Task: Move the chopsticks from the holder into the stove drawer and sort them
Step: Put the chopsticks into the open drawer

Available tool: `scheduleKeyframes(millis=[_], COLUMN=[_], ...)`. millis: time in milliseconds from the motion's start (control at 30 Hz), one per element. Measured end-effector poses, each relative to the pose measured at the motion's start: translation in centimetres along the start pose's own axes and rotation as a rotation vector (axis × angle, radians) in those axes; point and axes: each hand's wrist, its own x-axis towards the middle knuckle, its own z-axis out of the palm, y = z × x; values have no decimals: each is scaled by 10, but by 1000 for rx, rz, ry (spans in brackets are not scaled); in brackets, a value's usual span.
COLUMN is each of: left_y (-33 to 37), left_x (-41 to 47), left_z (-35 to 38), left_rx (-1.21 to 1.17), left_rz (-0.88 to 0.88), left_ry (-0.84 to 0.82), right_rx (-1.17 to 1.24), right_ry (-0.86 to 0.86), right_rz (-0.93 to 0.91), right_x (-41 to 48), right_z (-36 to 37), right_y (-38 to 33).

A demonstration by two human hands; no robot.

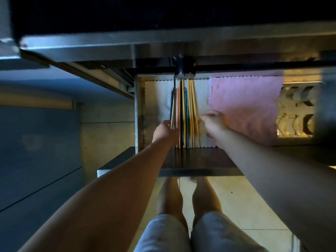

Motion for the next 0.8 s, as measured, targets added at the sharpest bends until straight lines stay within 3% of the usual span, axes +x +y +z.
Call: scheduleKeyframes(millis=[333,500,700,800], left_y=[11,10,1,-4], left_x=[-125,-178,-239,-262], left_z=[-60,-93,-108,-106], left_rx=[241,332,408,434], left_rz=[130,245,425,433], left_ry=[23,136,324,401], right_rx=[-212,-363,-683,-911], right_ry=[-11,-24,75,67], right_rz=[-221,-447,-869,-928], right_x=[-138,-192,-240,-260], right_z=[-56,-80,-111,-124], right_y=[-34,-41,-49,-56])
